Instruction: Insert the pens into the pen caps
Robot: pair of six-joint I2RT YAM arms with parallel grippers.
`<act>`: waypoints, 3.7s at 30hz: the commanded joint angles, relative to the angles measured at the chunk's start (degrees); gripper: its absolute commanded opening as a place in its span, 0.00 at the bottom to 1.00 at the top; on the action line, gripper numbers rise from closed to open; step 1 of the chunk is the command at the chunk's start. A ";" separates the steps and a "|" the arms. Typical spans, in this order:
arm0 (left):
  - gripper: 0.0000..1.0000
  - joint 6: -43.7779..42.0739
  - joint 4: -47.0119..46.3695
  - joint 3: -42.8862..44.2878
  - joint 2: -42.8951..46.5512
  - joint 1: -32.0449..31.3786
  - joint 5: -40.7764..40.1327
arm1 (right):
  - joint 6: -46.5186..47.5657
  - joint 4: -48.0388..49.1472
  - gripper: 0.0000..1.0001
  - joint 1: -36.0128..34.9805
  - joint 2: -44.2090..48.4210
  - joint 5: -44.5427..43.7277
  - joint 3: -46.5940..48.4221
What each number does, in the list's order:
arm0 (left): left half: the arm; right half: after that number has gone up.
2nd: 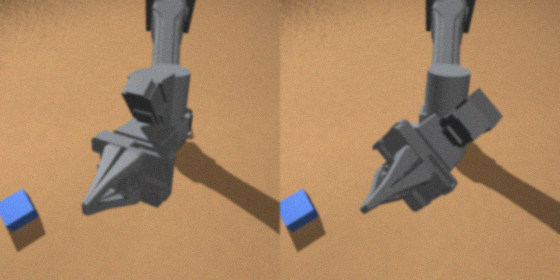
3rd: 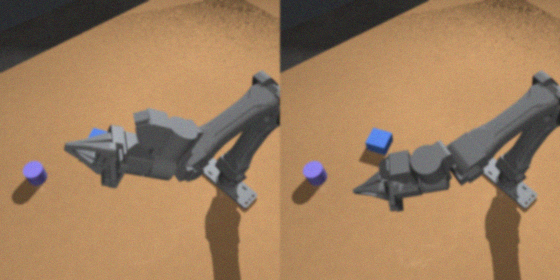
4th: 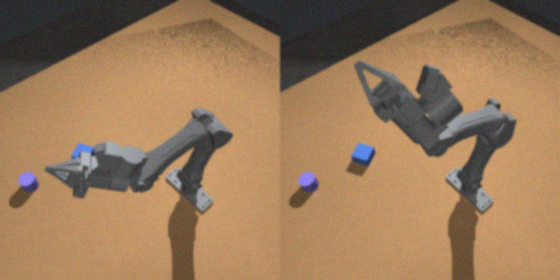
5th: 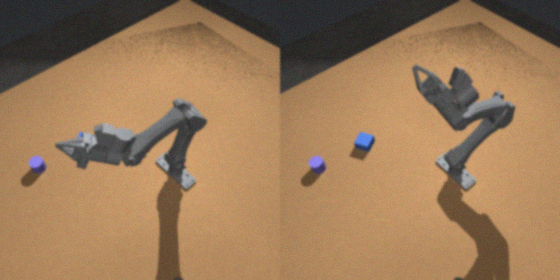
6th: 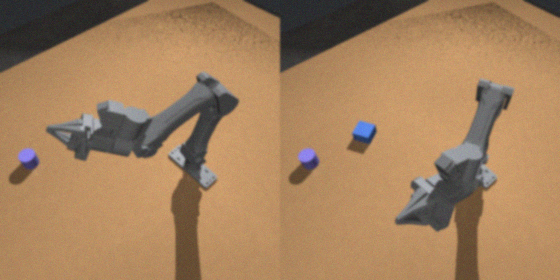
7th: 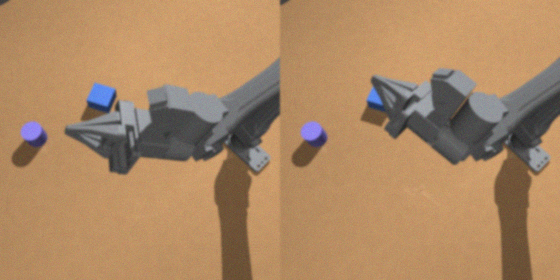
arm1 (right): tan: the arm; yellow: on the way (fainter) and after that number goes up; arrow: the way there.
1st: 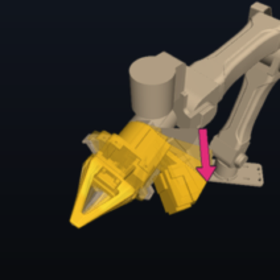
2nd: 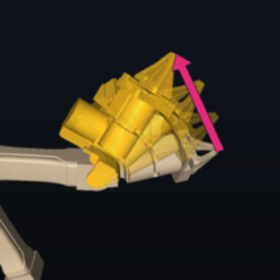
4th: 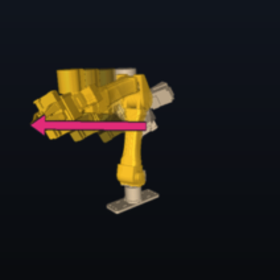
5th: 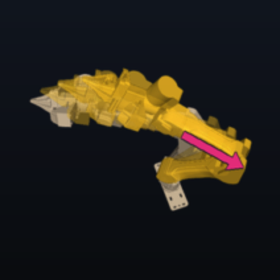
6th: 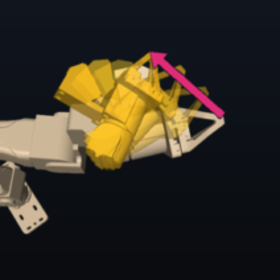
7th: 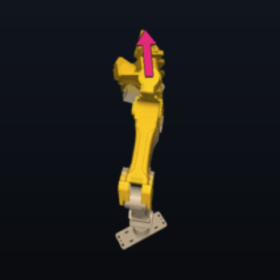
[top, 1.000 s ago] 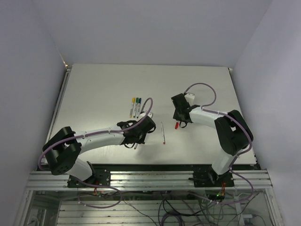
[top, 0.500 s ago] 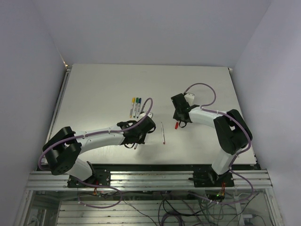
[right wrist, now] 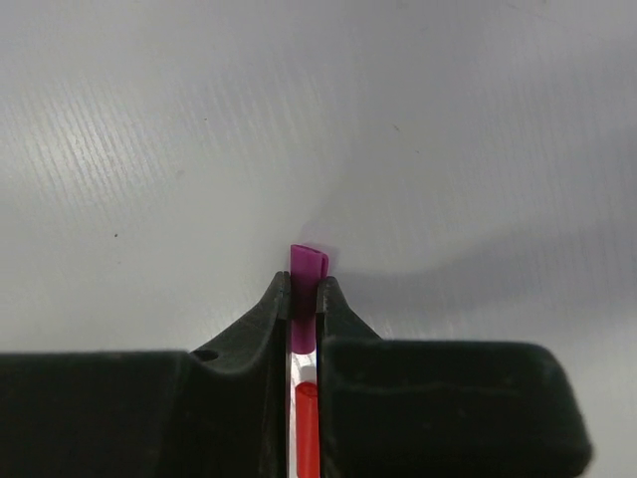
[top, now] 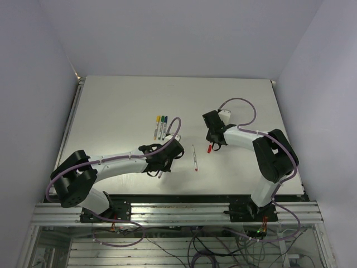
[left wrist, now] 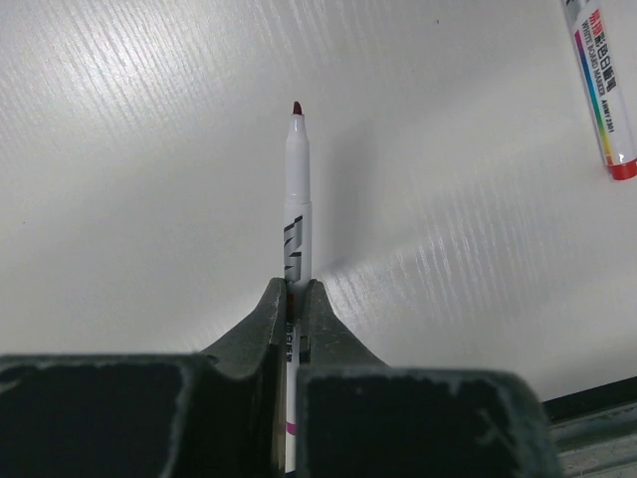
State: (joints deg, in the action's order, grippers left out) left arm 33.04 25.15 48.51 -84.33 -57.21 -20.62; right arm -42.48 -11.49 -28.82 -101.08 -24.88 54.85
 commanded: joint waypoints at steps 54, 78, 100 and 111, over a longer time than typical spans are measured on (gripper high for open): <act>0.07 0.98 -56.20 -8.10 8.51 0.14 22.89 | 2.18 50.56 0.00 0.26 51.92 29.42 -31.86; 0.07 0.82 -56.16 -8.72 8.92 0.12 19.74 | 1.39 51.12 0.00 -0.09 51.16 29.89 -33.01; 0.07 1.32 -56.96 -8.93 8.95 0.17 19.66 | 1.42 52.18 0.00 -3.05 50.61 27.96 -34.51; 0.07 1.42 -57.13 -10.52 11.29 0.17 17.90 | 2.31 51.86 0.00 -3.83 51.15 27.06 -34.89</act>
State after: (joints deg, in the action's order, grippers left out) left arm 34.15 -28.86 38.37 -74.76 -57.21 -0.71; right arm -41.10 39.55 -32.10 -50.46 2.13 20.93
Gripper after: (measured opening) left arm 0.102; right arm 0.054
